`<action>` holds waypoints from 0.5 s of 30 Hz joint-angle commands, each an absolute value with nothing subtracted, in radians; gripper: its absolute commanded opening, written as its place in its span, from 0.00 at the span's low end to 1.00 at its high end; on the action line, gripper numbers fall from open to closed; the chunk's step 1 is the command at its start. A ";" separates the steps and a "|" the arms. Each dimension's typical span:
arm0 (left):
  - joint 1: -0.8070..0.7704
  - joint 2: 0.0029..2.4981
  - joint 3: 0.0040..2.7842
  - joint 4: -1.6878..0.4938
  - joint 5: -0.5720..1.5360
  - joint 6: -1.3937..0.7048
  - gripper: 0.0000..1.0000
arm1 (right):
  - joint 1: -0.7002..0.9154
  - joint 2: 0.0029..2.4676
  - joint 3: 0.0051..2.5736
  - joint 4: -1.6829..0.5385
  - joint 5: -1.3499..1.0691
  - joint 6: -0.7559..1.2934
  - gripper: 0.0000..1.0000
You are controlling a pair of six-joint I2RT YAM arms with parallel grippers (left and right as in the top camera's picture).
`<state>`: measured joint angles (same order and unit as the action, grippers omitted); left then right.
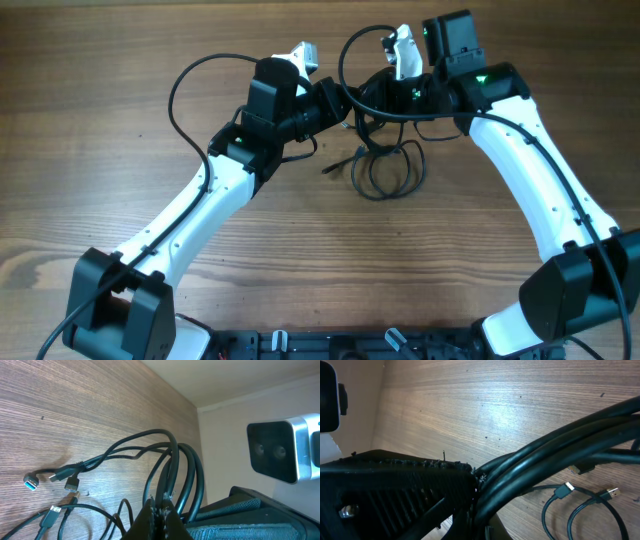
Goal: Untangle cables
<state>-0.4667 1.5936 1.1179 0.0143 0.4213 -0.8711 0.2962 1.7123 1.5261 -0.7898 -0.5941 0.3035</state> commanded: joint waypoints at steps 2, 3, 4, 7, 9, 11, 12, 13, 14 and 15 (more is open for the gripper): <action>-0.504 1.605 1.124 -0.049 0.421 -0.871 0.04 | 0.270 1.716 1.537 -0.756 -0.509 0.448 0.04; -0.504 1.605 1.124 -0.099 0.376 -0.871 0.04 | 0.245 1.714 1.537 -0.758 -0.445 0.488 0.04; -0.504 1.605 1.124 -0.177 0.304 -0.872 0.04 | 0.215 1.711 1.537 -0.760 -0.414 0.522 0.04; -0.504 1.605 1.124 -0.327 0.198 -0.871 0.04 | 0.157 1.711 1.537 -0.754 -0.419 0.533 0.04; -0.504 1.605 1.124 -0.373 0.187 -0.867 0.04 | 0.142 1.710 1.537 -0.756 -0.418 0.518 0.04; -0.504 1.605 1.124 -0.448 0.147 -0.857 0.04 | 0.104 1.710 1.537 -0.750 -0.420 0.508 0.04; -0.504 1.605 1.124 -0.505 0.104 -0.845 0.04 | 0.068 1.702 1.539 -0.737 -0.457 0.502 0.04; -0.503 1.605 1.124 -0.579 0.056 -0.845 0.04 | 0.035 1.690 1.539 -0.718 -0.500 0.500 0.04; -0.503 1.605 1.124 -0.631 0.023 -0.845 0.04 | -0.006 1.671 1.540 -0.697 -0.535 0.501 0.04; -0.502 1.605 1.124 -0.670 -0.003 -0.845 0.04 | -0.046 1.648 1.540 -0.681 -0.561 0.501 0.04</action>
<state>-0.5133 1.5936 1.1454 -0.5625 0.1638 -0.8738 0.0723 1.7130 1.5261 -0.7383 -0.5606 0.5163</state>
